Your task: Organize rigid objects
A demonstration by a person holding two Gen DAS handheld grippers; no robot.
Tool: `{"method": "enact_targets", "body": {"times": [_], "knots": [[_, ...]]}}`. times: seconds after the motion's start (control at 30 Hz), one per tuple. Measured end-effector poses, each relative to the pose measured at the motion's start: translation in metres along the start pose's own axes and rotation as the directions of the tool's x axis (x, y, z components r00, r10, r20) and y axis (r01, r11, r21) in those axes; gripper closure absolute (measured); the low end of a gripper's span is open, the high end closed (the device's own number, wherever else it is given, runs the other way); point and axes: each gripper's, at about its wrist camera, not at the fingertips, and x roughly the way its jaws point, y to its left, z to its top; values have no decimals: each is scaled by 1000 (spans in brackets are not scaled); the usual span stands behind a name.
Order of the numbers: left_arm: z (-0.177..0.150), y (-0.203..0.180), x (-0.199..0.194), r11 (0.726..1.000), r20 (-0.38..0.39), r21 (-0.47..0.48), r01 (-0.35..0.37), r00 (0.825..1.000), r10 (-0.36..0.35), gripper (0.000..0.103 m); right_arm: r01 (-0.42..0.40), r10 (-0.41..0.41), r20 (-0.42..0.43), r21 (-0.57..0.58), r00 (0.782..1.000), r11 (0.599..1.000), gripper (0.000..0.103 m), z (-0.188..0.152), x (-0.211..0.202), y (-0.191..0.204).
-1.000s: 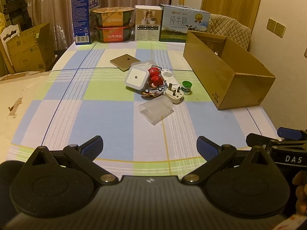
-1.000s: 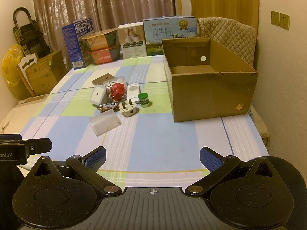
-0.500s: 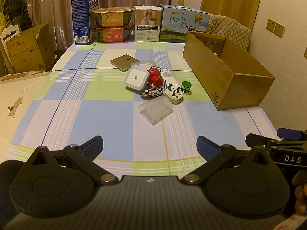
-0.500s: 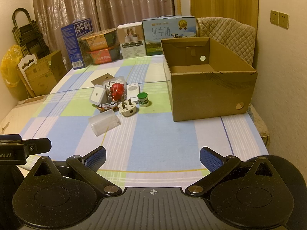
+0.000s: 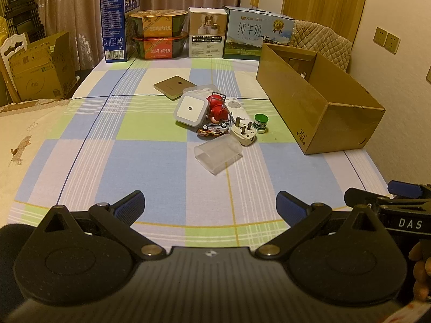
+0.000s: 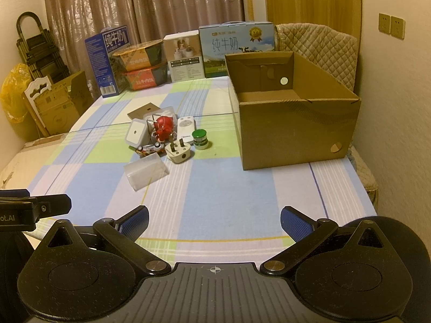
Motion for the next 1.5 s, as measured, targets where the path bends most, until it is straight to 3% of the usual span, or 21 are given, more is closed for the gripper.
{"method": "enact_targets", "body": {"times": [1.17,1.37,1.5], "knots": [[-2,-4,2,1000,-3,-4,19,1000,-19,1,-4,4,0,2,1000,1000,2,-2,2,-1],[6,4,12,999,-19,29,40,999,-39,1,-11,11,-1,-7,1000,1000,2,-2,9,0],[17,6,28,990,-39,119,70,997,-66,1,-18,18,-5,-17,1000,1000,2,5,17,2]]}}
